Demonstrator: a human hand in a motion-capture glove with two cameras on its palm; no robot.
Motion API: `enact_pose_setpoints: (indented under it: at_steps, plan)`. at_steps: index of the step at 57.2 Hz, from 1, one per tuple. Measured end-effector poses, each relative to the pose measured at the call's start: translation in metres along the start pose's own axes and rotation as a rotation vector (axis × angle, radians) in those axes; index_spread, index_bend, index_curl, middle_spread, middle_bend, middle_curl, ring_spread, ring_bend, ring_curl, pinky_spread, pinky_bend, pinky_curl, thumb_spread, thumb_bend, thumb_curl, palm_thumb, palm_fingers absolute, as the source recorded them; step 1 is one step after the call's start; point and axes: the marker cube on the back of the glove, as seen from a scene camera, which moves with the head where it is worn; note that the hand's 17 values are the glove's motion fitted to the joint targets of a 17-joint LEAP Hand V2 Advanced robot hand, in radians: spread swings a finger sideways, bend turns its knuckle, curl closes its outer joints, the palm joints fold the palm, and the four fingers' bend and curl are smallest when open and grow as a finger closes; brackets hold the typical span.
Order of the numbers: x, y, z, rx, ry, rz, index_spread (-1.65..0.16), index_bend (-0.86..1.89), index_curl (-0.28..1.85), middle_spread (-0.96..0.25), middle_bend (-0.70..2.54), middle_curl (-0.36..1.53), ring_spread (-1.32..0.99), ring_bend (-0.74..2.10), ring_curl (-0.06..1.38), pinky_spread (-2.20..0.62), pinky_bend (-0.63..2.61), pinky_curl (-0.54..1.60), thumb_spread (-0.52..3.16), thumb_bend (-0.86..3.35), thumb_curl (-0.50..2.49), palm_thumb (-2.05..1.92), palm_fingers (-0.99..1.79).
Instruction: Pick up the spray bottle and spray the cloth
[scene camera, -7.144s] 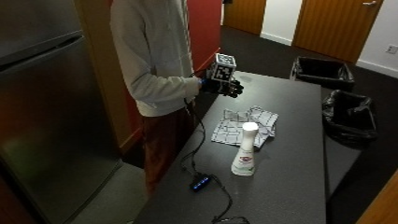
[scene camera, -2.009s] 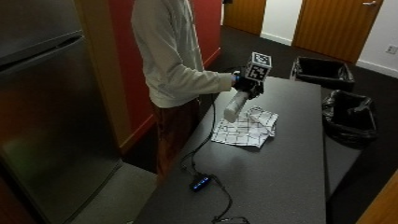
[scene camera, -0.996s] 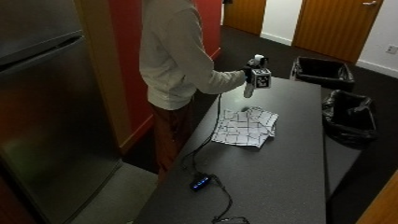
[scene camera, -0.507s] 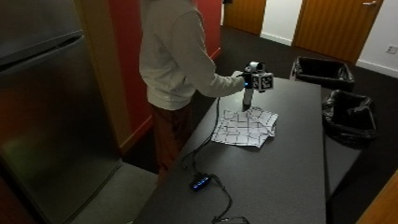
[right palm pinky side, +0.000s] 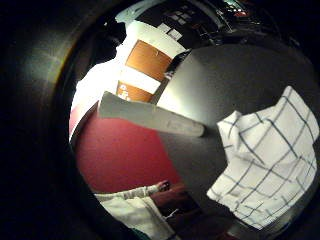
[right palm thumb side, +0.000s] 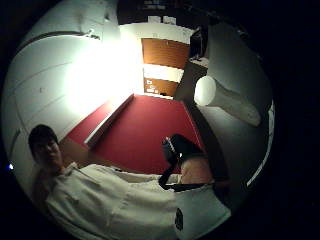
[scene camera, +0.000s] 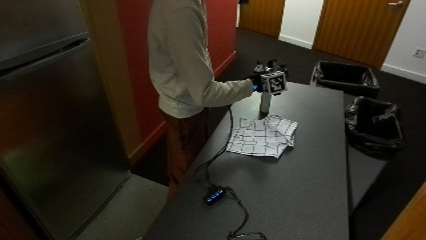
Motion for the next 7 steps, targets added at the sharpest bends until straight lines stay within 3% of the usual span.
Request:
enact_pose_setpoints:
  at_steps: [2, 3, 7]
  plan:
    - [-0.002, 0.019, 0.002, -0.114, -0.001, 0.007, -0.39, 0.10, 0.23, -0.14, 0.19, 0.37, -0.12, 0.47, 0.38, 0.05, 0.52, 0.39, 0.83, -0.04, 0.49, 0.71, 0.37]
    - [0.000, 0.017, 0.001, -0.085, 0.016, 0.008, -0.40, 0.10, 0.23, -0.14, 0.19, 0.37, -0.12, 0.47, 0.38, 0.05, 0.52, 0.39, 0.83, -0.04, 0.48, 0.71, 0.37]
    - [0.019, -0.028, -0.008, 0.305, 0.182, 0.004, -0.40, 0.11, 0.22, -0.14, 0.20, 0.37, -0.12, 0.46, 0.38, 0.05, 0.51, 0.38, 0.84, -0.04, 0.47, 0.71, 0.38]
